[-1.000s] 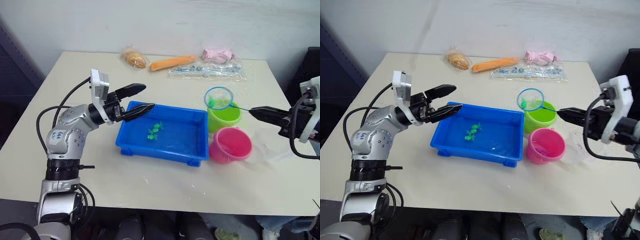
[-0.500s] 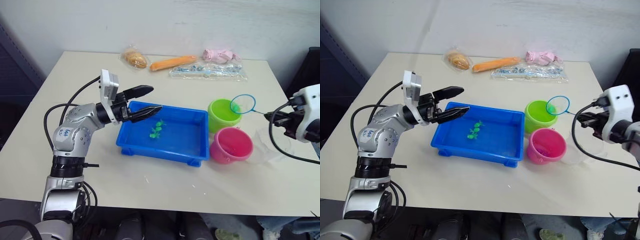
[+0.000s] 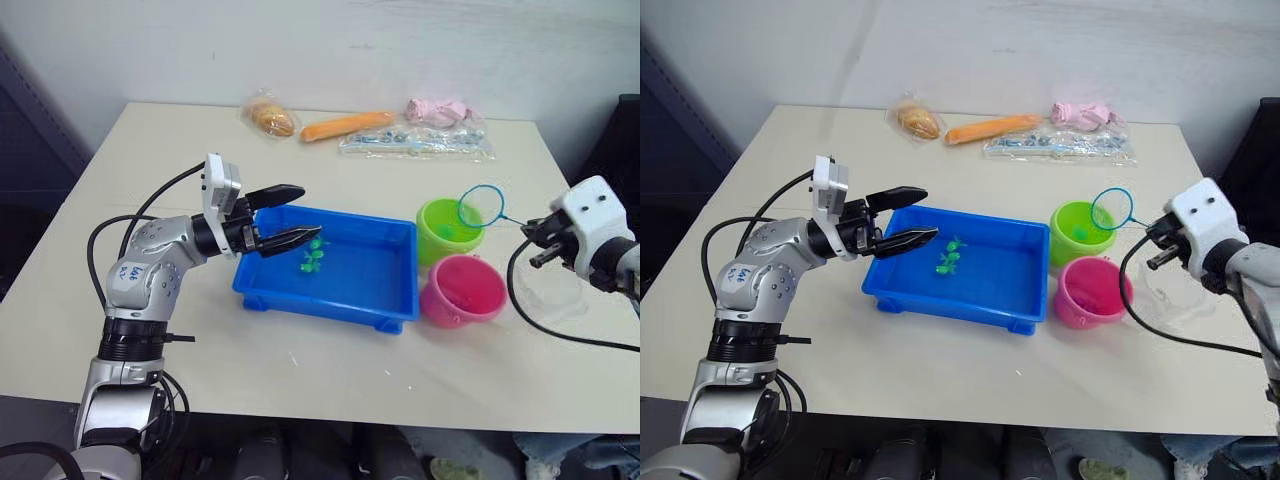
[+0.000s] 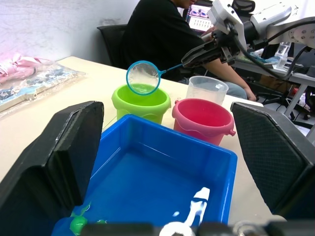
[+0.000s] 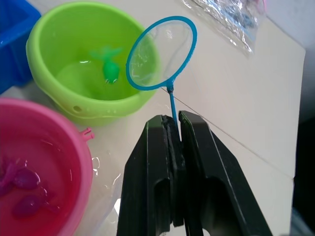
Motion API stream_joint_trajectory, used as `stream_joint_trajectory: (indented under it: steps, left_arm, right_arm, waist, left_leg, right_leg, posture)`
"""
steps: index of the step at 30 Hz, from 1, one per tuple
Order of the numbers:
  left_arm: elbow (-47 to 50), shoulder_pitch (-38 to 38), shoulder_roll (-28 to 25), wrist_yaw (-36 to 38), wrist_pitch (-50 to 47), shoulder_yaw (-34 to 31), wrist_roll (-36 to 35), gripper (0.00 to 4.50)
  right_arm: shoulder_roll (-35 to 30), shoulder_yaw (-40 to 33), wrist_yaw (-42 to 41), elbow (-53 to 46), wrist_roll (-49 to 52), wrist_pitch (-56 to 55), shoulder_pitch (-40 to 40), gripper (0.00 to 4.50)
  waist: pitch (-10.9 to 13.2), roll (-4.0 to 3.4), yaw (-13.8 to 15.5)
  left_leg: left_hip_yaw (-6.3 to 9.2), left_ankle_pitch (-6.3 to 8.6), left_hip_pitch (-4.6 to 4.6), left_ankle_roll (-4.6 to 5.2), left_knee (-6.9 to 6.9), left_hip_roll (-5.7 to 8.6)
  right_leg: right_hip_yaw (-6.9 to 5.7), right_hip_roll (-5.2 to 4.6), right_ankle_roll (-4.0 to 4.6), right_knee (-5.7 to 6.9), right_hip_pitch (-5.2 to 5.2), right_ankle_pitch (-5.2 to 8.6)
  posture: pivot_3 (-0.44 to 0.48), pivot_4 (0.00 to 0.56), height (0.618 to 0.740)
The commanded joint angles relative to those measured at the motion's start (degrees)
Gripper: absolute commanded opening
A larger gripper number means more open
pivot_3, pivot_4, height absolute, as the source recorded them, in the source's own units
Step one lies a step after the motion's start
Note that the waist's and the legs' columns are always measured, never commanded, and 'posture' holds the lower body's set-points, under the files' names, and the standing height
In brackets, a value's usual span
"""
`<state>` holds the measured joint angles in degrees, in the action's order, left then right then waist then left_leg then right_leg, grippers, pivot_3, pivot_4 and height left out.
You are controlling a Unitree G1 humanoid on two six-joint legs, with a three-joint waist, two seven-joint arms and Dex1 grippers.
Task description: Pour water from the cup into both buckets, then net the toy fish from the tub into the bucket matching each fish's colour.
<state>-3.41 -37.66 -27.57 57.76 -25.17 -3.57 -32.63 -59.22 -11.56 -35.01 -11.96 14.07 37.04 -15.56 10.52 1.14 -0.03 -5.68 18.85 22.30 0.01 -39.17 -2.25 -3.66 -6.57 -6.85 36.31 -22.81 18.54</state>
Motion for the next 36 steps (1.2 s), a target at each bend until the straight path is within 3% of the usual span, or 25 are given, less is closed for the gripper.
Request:
stream_joint_trajectory:
  steps: [1, 5, 9, 14, 18, 20, 26, 36]
  left_arm:
    - [0.3, -0.5, -0.3, 0.7, 1.0, -0.4, 0.1, 4.45]
    - [0.1, 0.1, -0.7, 1.1, 1.5, -0.7, 0.4, 4.45]
    - [-0.9, 1.1, -2.0, 1.7, 2.6, -1.6, 1.1, 4.45]
    - [-7.4, 4.4, -6.8, 3.5, 6.2, -6.2, 1.7, 4.45]
    - [-10.2, 5.9, -9.4, 4.2, 8.7, -7.9, 2.9, 4.45]
    - [-10.5, 6.6, -10.0, 4.3, 9.9, -8.3, 3.3, 4.45]
    - [-8.9, 9.7, -10.1, 3.7, 12.2, -9.7, 3.5, 4.45]
    - [-6.8, 12.7, -9.8, 2.3, 11.7, -10.1, 3.1, 4.45]
  right_arm:
    - [-2.1, 0.2, -0.3, -1.4, -5.0, -7.2, 0.0, 0.00]
    - [-4.7, 2.3, 0.3, -1.3, -12.4, -16.0, 1.1, 0.00]
    - [-3.4, 0.8, -0.4, -2.5, -12.6, -18.8, -0.5, 0.00]
    - [5.0, -3.9, -5.5, -10.7, 10.7, -1.1, -10.6, 0.00]
    - [6.3, 0.7, -7.3, -16.4, 21.1, 12.6, -13.0, 0.00]
    - [7.2, 4.3, -6.7, -17.3, 20.1, 13.0, -14.0, 0.00]
    - [9.4, 19.9, -5.9, -13.4, 4.1, -0.7, -16.0, 0.00]
    - [20.9, 30.1, -3.2, 2.9, -12.1, -17.3, -21.8, 0.00]
  waist:
    - [0.0, 0.00, 0.0]
    - [0.0, 0.00, 0.0]
    - [0.0, 0.00, 0.0]
    - [0.1, -0.10, -1.3]
    - [0.1, -0.10, -1.3]
    - [0.1, -0.10, -0.9]
    - [0.1, -0.10, -0.2]
    - [0.1, -0.09, -0.5]
  left_leg:
    - [0.00, 0.00, 0.00, 0.00, 0.00, 0.00]
    - [0.00, 0.00, 0.00, 0.00, 0.00, 0.00]
    - [0.00, -0.01, -0.01, -0.02, 0.00, -0.01]
    - [0.04, -0.09, -0.10, -0.15, 0.02, -0.22]
    - [0.18, -0.09, -0.04, -0.16, 0.04, -0.48]
    - [0.18, -0.03, 0.00, -0.05, 0.02, -0.41]
    - [0.07, 0.06, 0.04, 0.10, -0.02, -0.29]
    - [-0.01, 0.04, 0.06, 0.07, -0.01, -0.32]
  right_leg:
    - [0.00, 0.00, 0.00, 0.00, 0.00, 0.00]
    - [-0.01, 0.00, -0.01, -0.05, 0.00, 0.00]
    - [-0.02, 0.01, -0.01, -0.27, 0.03, -0.01]
    - [-0.04, 0.11, -0.01, -0.20, 0.02, -0.01]
    - [-0.15, 0.12, 0.02, -0.11, 0.05, 0.00]
    - [-0.14, 0.01, 0.02, 0.01, 0.05, 0.00]
    - [-0.07, -0.07, -0.01, -0.07, 0.02, -0.02]
    - [-0.08, -0.02, -0.01, -0.03, -0.05, -0.02]
  posture:
    - [0.000, 0.150, 0.740]
    - [0.000, 0.150, 0.740]
    - [0.000, 0.150, 0.740]
    - [0.000, 0.150, 0.740]
    - [0.000, 0.150, 0.740]
    - [0.000, 0.150, 0.740]
    - [0.000, 0.150, 0.740]
    - [0.000, 0.150, 0.740]
